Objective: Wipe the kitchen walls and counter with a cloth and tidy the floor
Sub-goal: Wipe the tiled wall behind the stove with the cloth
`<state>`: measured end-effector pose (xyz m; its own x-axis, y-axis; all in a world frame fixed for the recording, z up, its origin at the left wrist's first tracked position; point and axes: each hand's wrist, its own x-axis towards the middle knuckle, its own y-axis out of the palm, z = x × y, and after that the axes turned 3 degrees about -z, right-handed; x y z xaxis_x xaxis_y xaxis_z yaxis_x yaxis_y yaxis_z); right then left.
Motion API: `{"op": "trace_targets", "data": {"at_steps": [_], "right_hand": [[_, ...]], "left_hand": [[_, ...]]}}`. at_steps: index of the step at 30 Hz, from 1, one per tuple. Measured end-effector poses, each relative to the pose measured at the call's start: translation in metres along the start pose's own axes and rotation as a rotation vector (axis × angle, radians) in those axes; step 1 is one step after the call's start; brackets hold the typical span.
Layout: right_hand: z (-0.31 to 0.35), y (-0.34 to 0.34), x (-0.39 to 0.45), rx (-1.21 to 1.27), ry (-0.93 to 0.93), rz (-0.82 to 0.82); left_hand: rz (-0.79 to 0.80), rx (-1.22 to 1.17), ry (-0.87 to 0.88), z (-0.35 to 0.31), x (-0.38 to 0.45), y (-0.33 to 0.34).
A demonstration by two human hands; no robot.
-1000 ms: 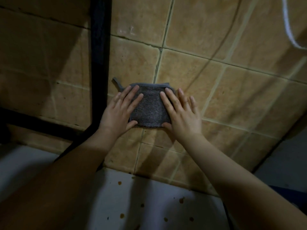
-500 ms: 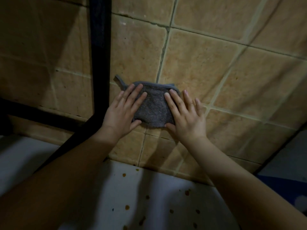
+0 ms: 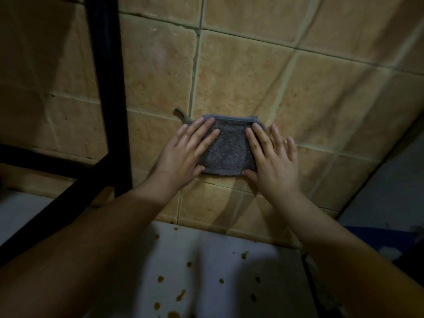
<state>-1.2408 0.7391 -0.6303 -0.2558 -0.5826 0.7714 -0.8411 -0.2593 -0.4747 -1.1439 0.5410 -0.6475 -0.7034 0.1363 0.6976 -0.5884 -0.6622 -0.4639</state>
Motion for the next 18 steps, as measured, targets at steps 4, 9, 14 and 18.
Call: {"op": "trace_targets", "data": {"at_steps": [4, 9, 14, 18], "right_hand": [[-0.020, 0.002, -0.009, 0.001, -0.009, 0.001], [-0.037, 0.006, -0.026, -0.003, 0.036, 0.030], [-0.052, 0.012, -0.043, 0.021, 0.050, 0.044], [-0.060, 0.018, -0.055, 0.047, 0.066, 0.059]], "left_hand": [[-0.050, -0.019, 0.012, -0.016, 0.010, -0.007], [-0.056, 0.045, 0.056, -0.037, 0.016, -0.007], [-0.079, 0.055, 0.086, -0.060, 0.020, -0.007], [-0.126, 0.010, 0.093, -0.070, 0.023, -0.007]]}}
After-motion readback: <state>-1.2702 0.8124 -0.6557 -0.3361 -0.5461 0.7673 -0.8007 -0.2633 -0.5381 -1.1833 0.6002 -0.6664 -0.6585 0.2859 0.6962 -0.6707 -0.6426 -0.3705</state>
